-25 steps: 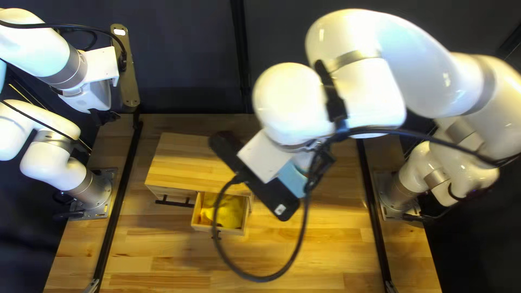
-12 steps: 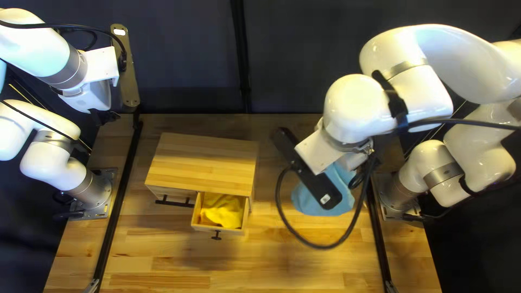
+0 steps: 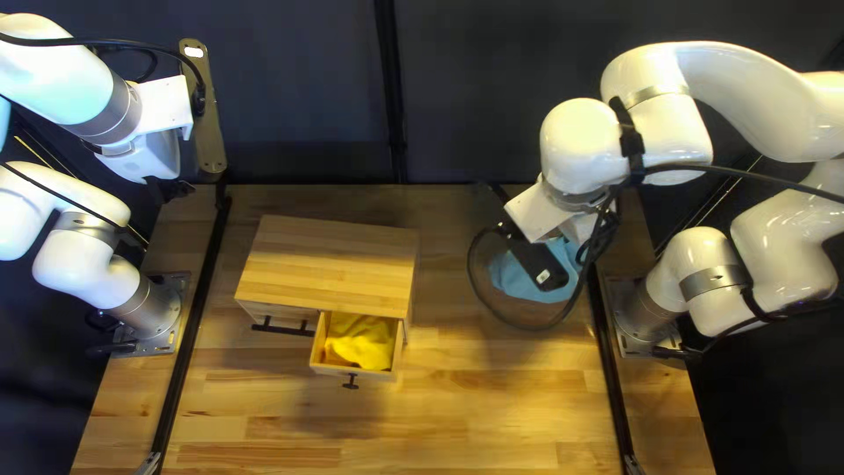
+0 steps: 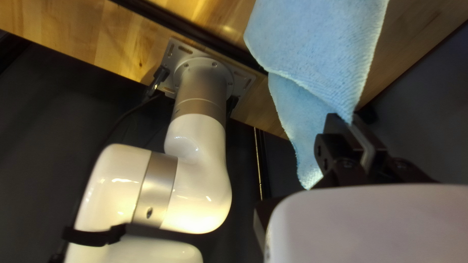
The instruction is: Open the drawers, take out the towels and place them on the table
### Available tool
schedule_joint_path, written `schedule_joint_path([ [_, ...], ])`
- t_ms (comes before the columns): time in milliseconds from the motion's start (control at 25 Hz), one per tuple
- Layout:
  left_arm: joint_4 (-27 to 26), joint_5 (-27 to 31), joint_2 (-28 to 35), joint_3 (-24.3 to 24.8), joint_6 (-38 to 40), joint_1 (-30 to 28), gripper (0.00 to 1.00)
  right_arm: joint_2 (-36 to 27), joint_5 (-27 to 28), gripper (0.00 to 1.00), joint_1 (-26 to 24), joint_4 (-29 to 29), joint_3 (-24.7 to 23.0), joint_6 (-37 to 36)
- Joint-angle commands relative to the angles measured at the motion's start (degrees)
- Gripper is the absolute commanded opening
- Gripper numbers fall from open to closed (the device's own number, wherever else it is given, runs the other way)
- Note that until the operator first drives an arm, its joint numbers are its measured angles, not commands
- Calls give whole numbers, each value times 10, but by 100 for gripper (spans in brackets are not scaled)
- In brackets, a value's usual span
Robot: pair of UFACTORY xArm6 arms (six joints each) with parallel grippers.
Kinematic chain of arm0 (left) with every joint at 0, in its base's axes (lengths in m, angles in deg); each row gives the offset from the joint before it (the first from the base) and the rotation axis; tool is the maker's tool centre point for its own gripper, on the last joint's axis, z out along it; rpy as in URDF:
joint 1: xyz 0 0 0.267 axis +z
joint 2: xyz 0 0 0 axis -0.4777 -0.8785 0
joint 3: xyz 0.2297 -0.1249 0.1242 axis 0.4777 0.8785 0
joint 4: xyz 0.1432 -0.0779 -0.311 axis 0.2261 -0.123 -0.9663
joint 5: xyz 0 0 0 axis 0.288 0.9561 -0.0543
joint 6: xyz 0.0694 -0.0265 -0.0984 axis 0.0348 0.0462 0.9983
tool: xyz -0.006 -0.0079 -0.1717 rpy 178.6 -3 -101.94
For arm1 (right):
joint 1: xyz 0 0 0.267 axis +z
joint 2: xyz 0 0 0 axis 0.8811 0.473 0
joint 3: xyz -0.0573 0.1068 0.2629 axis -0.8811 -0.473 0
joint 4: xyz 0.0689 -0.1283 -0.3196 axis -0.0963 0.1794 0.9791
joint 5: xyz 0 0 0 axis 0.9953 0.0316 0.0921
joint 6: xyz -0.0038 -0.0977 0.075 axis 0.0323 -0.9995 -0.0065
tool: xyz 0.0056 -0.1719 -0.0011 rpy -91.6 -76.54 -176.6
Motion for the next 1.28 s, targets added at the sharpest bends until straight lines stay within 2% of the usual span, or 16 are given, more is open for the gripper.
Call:
schedule_joint_path([
  [40, 0, 0, 0, 0, 0, 0, 100, -18, -15, 0, -48, 17, -33, -43],
  [160, 0, 0, 0, 0, 0, 0, 100, 3, -37, 0, -68, 25, -37, -62],
  [320, 0, 0, 0, 0, 0, 0, 100, 64, -96, 0, -91, 34, -47, -87],
  [720, 0, 0, 0, 0, 0, 0, 100, 141, -189, 0, -70, 50, -58, -63],
  [1000, 0, 0, 0, 0, 0, 0, 100, 148, -265, 0, -67, 51, -106, -56],
  [1280, 0, 0, 0, 0, 0, 0, 100, 162, -321, 0, -39, 48, -123, -26],
])
